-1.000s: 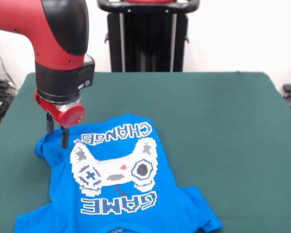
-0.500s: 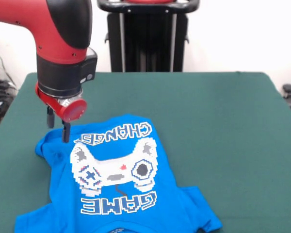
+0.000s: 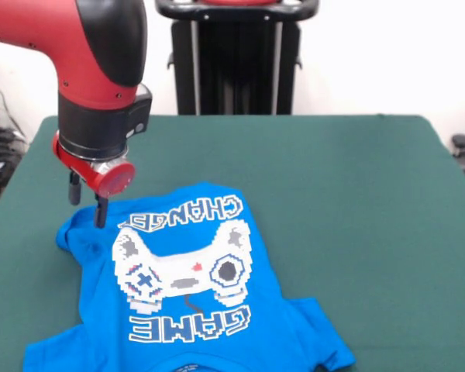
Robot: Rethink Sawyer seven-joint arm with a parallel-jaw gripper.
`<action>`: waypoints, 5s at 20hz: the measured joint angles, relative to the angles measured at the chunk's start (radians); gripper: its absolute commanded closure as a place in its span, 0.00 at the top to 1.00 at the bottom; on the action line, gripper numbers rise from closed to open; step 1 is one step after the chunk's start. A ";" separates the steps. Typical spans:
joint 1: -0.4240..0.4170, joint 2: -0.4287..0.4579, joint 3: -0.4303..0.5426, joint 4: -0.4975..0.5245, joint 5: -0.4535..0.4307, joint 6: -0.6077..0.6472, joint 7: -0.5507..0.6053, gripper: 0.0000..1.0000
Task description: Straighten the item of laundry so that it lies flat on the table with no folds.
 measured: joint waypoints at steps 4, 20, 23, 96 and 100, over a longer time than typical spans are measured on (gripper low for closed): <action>0.000 0.001 0.000 -0.002 -0.015 0.000 0.000 1.00; 0.000 0.079 -0.001 -0.042 -0.037 0.000 0.000 1.00; 0.000 0.080 -0.001 -0.048 -0.037 0.001 0.000 1.00; -0.048 0.008 0.007 0.171 0.058 0.012 0.000 0.00; -0.048 0.008 0.007 0.171 0.058 0.013 0.000 1.00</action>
